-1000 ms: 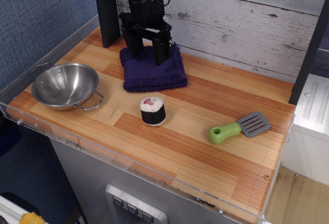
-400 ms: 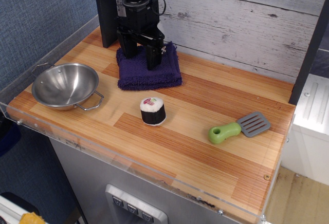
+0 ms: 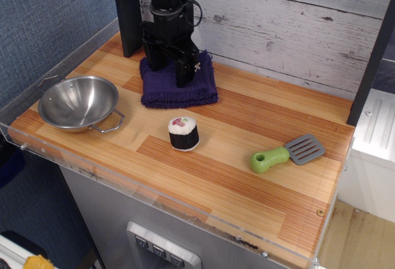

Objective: PICK UP THE PURPLE TOWEL AND PUT ANOTHER SIDE OF THE TABLE

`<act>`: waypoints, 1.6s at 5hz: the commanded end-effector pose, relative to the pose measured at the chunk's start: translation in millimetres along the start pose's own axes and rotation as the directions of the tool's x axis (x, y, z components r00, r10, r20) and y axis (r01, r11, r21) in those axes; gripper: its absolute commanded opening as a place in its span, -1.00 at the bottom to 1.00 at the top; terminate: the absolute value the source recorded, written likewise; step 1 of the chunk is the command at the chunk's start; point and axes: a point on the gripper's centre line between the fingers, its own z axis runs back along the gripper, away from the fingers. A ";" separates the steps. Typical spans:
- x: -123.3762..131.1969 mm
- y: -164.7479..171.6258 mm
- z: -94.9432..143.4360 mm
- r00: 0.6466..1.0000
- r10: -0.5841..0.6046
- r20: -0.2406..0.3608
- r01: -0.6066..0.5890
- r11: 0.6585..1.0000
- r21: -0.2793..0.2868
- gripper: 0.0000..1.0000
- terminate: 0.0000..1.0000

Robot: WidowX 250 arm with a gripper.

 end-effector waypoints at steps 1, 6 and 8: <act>22.8 -41.1 15.8 0.998 -0.064 0.027 0.065 0.998 -0.013 1.00 -1.00; 37.2 -158.8 31.1 0.949 -0.305 0.078 0.310 0.949 -0.061 1.00 -1.00; 41.9 -160.2 48.3 0.943 -0.313 0.115 0.324 0.941 -0.096 1.00 -1.00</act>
